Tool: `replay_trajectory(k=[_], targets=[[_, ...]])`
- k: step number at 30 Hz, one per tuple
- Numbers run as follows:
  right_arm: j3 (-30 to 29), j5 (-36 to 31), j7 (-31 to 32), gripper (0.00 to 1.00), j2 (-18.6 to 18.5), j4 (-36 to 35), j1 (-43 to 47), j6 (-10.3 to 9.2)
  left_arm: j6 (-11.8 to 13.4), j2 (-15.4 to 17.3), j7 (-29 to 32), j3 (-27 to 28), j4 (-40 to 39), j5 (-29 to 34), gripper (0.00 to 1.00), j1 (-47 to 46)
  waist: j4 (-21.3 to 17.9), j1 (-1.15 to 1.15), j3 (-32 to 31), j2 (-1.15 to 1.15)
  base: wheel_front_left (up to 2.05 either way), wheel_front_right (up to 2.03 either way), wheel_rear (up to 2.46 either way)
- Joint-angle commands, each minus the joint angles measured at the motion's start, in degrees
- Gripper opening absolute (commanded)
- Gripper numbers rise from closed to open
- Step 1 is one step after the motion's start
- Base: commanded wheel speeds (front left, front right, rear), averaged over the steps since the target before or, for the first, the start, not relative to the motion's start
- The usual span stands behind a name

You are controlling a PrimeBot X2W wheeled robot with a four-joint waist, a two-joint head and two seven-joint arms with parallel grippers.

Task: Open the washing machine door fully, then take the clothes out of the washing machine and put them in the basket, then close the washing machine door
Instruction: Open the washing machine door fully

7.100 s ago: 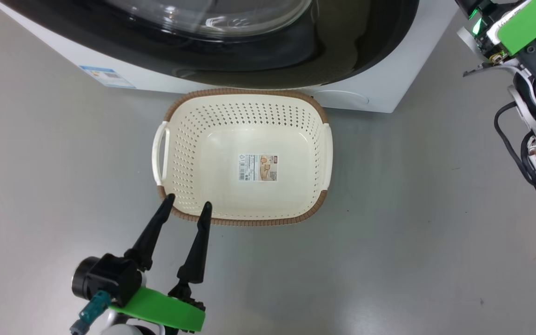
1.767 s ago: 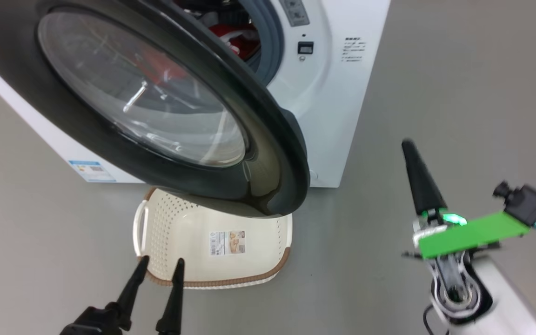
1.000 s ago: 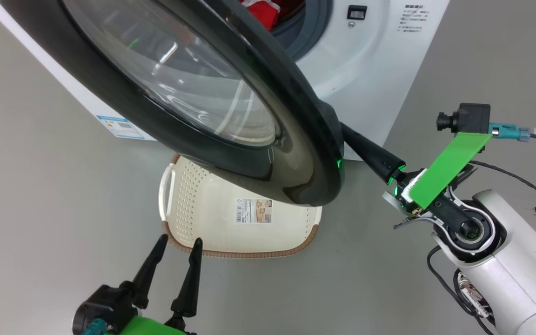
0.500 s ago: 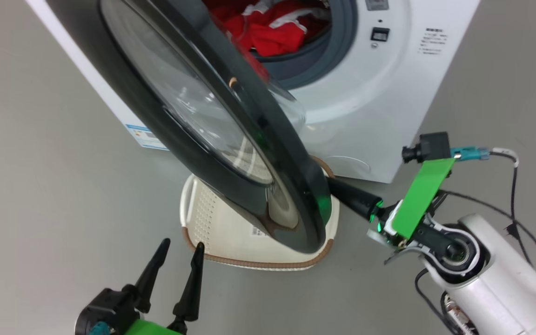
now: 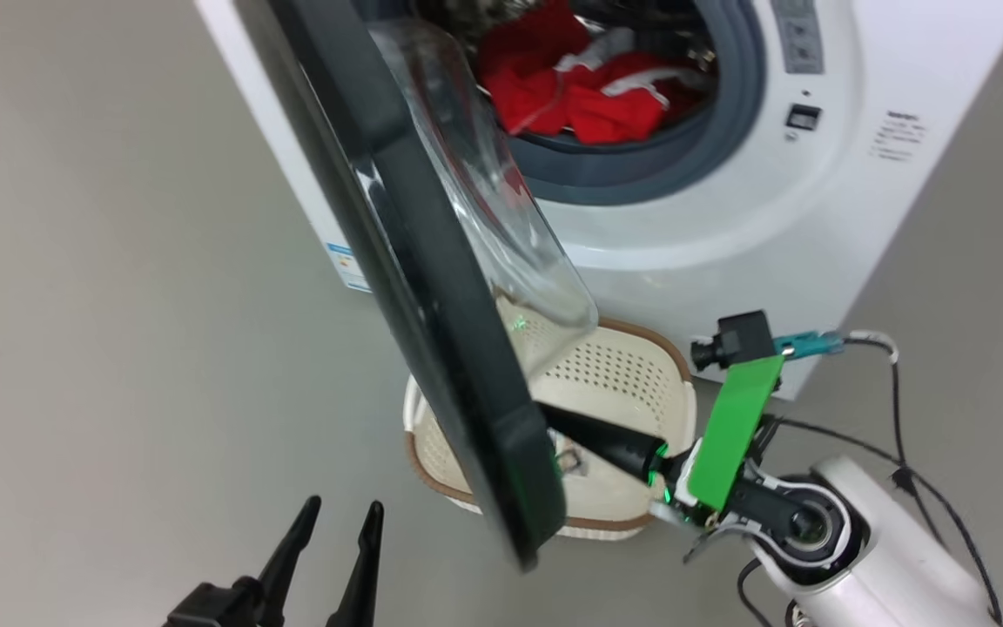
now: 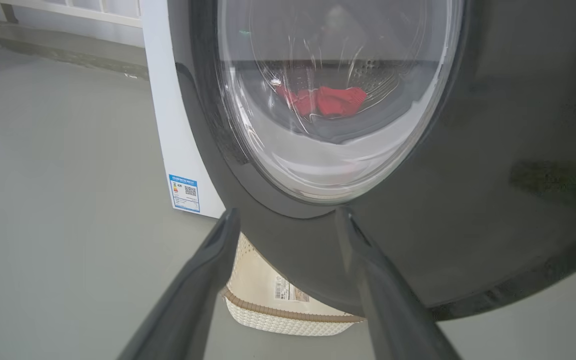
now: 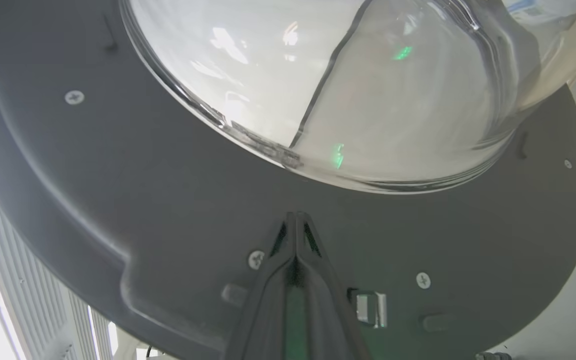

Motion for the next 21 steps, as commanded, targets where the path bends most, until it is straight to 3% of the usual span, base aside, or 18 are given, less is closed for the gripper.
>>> replay_trajectory(k=[1,9,21], targets=[[1.0,-0.7,0.8,0.0,1.8,-1.7,0.6,0.45,-0.3,0.5,-0.7,2.0,-1.1,0.3,1.0,0.0,2.3,0.0,-1.8,0.0,0.0,0.0,0.0],[1.0,-1.2,2.0,0.0,3.7,-1.6,2.1,0.45,-0.3,0.5,-0.7,3.3,-1.5,1.0,1.0,1.1,5.7,0.0,-3.5,0.0,0.0,0.0,0.0],[2.3,-0.9,3.8,0.0,5.8,-0.7,0.9,0.45,-0.3,0.5,-0.7,6.4,-3.0,1.0,1.0,2.1,6.5,0.0,-3.4,0.0,0.0,0.0,0.0]])
